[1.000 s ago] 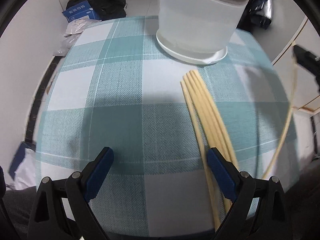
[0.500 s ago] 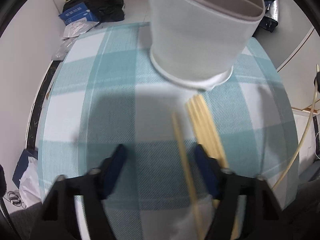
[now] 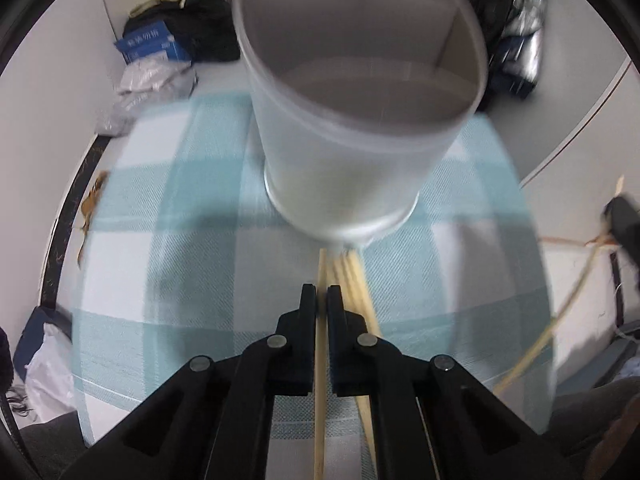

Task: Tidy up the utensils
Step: 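Raise the held chopsticks with both tools toward the white holder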

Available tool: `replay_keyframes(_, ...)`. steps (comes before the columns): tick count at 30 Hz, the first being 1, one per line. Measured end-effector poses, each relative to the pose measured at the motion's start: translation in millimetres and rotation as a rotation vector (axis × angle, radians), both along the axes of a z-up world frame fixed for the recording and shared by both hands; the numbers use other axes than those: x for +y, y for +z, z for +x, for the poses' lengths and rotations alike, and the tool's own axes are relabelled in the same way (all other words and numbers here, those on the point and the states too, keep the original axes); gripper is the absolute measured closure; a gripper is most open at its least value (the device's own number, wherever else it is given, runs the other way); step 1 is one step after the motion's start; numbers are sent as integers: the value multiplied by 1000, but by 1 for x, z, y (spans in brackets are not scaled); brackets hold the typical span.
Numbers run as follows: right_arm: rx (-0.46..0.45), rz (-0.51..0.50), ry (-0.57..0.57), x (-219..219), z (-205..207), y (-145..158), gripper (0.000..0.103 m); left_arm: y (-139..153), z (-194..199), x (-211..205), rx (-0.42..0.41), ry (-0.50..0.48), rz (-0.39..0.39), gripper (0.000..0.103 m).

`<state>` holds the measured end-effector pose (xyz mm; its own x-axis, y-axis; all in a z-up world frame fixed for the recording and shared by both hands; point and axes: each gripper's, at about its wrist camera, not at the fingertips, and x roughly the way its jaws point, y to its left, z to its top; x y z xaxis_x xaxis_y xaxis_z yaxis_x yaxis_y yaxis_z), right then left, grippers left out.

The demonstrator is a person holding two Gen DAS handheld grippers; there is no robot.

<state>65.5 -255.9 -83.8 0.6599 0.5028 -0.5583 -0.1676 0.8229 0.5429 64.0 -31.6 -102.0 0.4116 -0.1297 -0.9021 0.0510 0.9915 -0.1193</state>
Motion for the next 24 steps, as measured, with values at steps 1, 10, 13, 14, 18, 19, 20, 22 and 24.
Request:
replay_keyframes(1, -23, -5, 9, 3, -4, 4, 98, 9, -4, 3, -26, -3, -34, 102)
replay_keyframes(10, -207, -137, 59, 38, -42, 30, 99, 78, -57, 11, -307, -36, -135, 102)
replay_keyframes(13, -253, -179, 56, 49, -55, 32, 99, 83, -63, 11, -351, -56, -142, 102)
replay_keyframes(14, -264, -187, 54, 51, -58, 33, 99, 84, -63, 11, -356, -64, -145, 102)
replay_keyframes(18, -292, -221, 47, 60, -63, 35, 99, 88, -51, 15, -366, -75, -159, 102)
replay_keyframes(19, -293, -221, 48, 61, -64, 35, 99, 89, -49, 17, -363, -75, -165, 102)
replay_keyframes(20, -294, -222, 45, 61, -64, 36, 99, 90, -50, 17, -359, -78, -167, 102)
replay_keyframes(22, -293, -222, 43, 62, -65, 38, 99, 91, -51, 19, -360, -82, -157, 102)
replay_keyframes(24, -300, -226, 36, 62, -66, 39, 99, 93, -54, 19, -356, -86, -150, 102)
